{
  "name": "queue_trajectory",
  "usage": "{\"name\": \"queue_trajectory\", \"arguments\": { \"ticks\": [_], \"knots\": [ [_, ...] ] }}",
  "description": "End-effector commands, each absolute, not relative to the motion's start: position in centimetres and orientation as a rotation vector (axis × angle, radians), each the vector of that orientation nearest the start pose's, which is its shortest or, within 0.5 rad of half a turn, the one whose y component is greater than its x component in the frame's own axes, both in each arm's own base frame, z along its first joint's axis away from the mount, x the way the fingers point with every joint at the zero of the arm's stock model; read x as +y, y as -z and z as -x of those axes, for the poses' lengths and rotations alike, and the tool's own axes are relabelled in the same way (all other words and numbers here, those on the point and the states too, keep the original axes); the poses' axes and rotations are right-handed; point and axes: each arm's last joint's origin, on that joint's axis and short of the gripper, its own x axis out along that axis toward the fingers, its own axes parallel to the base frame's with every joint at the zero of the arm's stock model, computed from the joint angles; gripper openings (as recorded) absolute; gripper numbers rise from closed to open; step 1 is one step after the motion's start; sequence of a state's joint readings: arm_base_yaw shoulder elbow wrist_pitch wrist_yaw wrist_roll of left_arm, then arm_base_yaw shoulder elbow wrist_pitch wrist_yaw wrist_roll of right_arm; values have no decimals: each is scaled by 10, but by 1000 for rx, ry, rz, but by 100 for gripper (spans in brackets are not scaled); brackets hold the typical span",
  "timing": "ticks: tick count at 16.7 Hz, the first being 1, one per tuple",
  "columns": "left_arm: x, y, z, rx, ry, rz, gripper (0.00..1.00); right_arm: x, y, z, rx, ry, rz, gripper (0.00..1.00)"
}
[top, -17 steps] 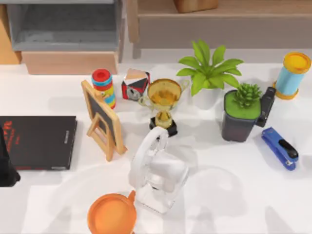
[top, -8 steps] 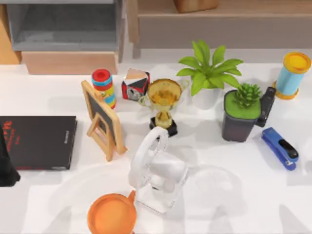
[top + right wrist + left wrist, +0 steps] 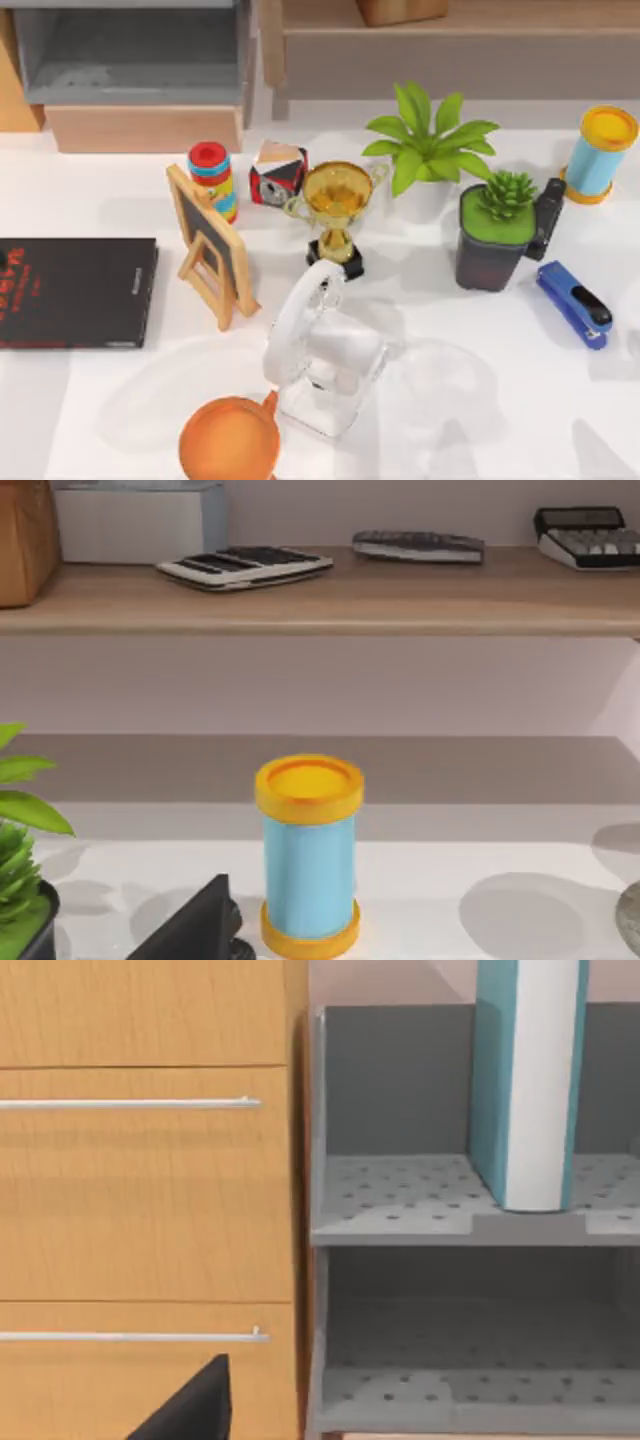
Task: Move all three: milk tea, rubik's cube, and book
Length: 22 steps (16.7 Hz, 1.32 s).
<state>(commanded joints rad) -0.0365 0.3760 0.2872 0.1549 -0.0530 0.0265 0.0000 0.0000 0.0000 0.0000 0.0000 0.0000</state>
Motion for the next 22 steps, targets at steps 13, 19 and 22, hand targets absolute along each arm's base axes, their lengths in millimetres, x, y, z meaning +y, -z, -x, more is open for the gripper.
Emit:
{"name": "queue_trajectory", "arguments": {
  "ticks": [13, 19, 22],
  "knots": [
    [-88, -281, -379, -3, 142, 12, 100, -1, -160, -106, 0, 0, 0, 100],
    [-82, -249, -433, 4, 22, 25, 100, -1, -160, -106, 0, 0, 0, 100],
    [-81, -248, -433, 5, 17, 25, 100, -1, -160, -106, 0, 0, 0, 100]
  ]
}}
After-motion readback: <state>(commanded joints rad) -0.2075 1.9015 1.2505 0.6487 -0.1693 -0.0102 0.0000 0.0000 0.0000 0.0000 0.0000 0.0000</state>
